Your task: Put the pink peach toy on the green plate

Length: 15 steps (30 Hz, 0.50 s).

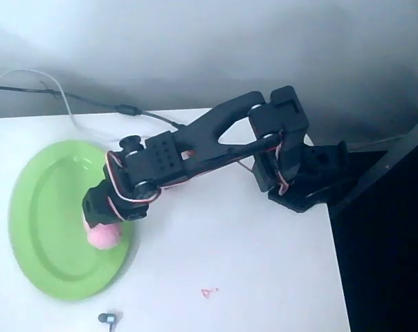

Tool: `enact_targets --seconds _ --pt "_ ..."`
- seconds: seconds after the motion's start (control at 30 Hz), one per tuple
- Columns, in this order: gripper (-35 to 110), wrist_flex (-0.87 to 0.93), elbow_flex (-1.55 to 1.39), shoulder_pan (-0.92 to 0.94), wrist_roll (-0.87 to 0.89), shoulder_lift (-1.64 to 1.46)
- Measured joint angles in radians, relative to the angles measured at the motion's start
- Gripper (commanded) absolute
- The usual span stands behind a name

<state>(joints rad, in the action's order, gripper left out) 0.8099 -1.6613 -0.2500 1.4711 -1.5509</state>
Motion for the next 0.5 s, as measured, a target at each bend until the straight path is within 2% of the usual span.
enact_targets --seconds 0.5 --pt "3 -0.107 0.104 0.084 -0.043 0.221"
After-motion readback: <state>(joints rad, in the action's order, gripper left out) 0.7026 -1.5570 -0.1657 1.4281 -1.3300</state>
